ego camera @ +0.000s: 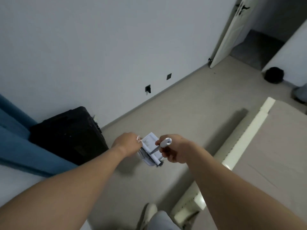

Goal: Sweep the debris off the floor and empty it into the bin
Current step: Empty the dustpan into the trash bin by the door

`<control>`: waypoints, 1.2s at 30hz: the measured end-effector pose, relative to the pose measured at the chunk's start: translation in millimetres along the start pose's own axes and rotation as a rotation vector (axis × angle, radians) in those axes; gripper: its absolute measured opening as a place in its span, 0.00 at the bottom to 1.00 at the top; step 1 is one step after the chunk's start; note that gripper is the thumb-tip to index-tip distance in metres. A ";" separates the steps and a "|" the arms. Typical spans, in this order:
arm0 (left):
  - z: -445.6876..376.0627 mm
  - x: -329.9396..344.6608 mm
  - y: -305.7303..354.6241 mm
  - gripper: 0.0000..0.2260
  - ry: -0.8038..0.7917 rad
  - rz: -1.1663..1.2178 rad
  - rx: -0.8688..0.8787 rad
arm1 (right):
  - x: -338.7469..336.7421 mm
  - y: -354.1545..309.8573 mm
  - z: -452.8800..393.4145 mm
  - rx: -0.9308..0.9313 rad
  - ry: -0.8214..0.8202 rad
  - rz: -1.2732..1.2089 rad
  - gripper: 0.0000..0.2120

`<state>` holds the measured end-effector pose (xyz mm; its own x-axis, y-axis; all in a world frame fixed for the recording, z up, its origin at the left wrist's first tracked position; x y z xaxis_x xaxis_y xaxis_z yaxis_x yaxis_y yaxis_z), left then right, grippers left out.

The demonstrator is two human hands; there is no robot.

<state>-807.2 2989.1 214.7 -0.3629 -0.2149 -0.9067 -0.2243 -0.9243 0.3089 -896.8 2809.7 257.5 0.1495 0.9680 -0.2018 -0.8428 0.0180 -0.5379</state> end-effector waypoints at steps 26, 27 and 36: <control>-451.1 6.0 388.4 0.13 -0.175 -0.007 0.343 | -395.9 -209.9 -262.7 0.081 0.273 -0.482 0.07; -480.6 10.3 409.6 0.13 -0.187 -0.011 0.365 | -417.6 -221.5 -279.1 0.095 0.282 -0.512 0.07; -659.1 17.1 557.2 0.12 -0.265 -0.095 0.537 | -554.0 -306.9 -377.4 0.177 0.397 -0.696 0.04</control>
<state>-342.4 2262.5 182.0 -0.5161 0.0104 -0.8565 -0.6671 -0.6321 0.3943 -525.9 2173.5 225.5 0.8120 0.5606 -0.1623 -0.5541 0.6532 -0.5161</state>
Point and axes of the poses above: each hand's wrist, its own z-axis away from the middle knuckle, its own x-axis out of the palm, y = z × x, the point moved 3 cm from there along -z, towards the middle knuckle, and after that the axes turned 10 degrees about y, right-handed, at the moved point
